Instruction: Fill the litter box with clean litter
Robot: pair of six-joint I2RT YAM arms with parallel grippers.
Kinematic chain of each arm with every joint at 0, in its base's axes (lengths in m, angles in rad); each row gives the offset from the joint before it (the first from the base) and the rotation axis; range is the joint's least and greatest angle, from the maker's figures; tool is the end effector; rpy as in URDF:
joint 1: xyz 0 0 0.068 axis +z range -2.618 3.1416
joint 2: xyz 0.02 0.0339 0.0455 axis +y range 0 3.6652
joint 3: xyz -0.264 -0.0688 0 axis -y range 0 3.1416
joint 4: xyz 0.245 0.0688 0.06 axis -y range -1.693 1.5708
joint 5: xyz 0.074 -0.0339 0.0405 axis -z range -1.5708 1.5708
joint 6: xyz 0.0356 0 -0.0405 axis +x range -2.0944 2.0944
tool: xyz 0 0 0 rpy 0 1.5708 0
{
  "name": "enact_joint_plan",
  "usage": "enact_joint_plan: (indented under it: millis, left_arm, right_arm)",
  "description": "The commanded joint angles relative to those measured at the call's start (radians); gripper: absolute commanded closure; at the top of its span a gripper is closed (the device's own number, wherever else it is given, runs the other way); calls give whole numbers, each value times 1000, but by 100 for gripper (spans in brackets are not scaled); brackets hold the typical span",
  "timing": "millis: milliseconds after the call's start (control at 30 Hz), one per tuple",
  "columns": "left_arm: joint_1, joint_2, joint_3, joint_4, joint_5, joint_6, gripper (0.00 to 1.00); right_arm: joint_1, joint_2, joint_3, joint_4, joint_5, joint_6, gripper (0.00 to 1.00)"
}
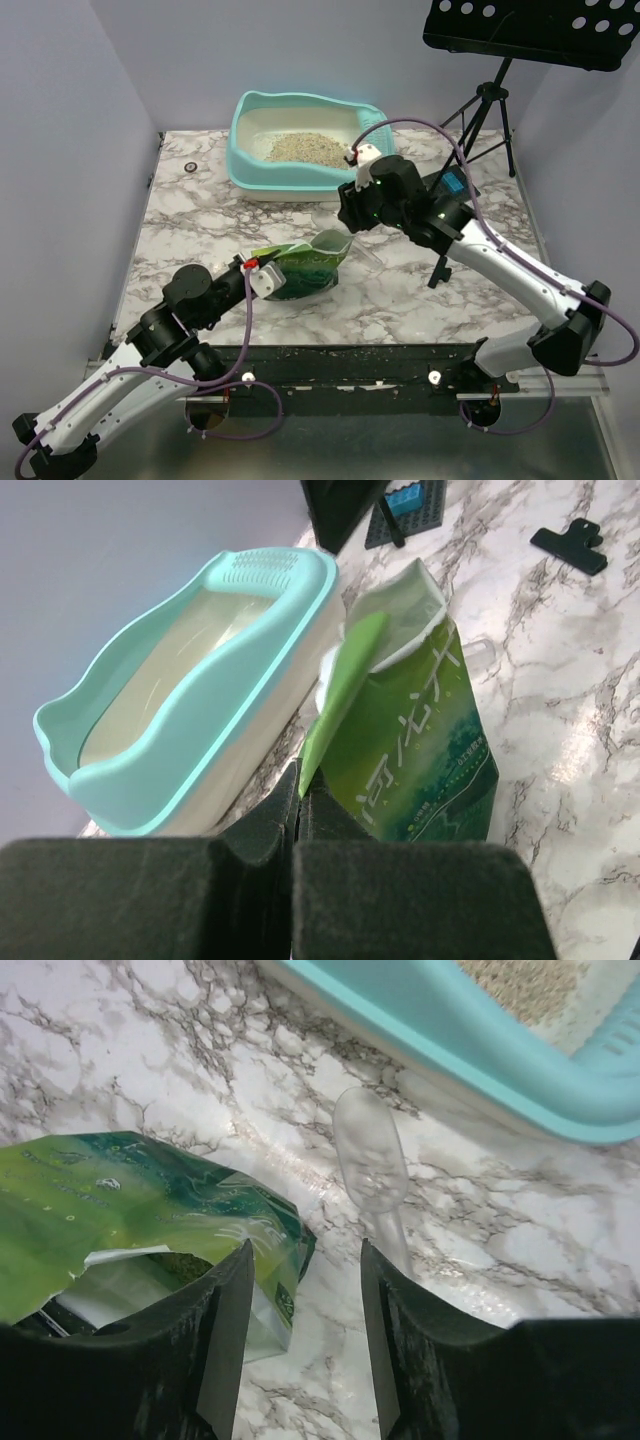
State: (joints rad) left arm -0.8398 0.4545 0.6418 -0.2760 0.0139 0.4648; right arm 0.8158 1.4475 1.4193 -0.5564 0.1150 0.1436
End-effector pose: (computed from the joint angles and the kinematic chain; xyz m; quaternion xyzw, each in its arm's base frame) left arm 0.0808 -0.0908 0.3243 0.4516 0.5834 -0.1309 0.6623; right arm 0.2259 0.2341 0.3682 -0.2644 0.8392 0.1732 0.4426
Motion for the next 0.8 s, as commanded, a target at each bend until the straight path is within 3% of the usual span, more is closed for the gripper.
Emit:
enact_joint_plan:
  millis: [0, 33, 100, 133, 167, 400, 767]
  left_arm:
    - [-5, -33, -5, 89, 54, -26, 100]
    - [-5, -34, -5, 90, 52, -28, 100]
    - [-5, -33, -7, 93, 43, -28, 100]
    - [-5, -34, -7, 96, 37, -26, 100]
    - [-5, -34, -7, 98, 35, -26, 100]
    - [-5, -17, -7, 113, 23, -29, 100]
    - [-5, 18, 5, 127, 31, -35, 99]
  right_arm:
    - [-10, -113, -11, -20, -9, -133, 46]
    - [-10, -130, -13, -20, -33, -183, 53]
    - [-4, -148, -8, -26, -107, -226, 75]
    - [-3, -148, -3, -33, -141, -237, 91]
    - [-1, -142, 1, -45, -178, -255, 100]
    - [40, -78, 12, -85, -339, -303, 100]
    - [57, -12, 1, -85, -384, -331, 100]
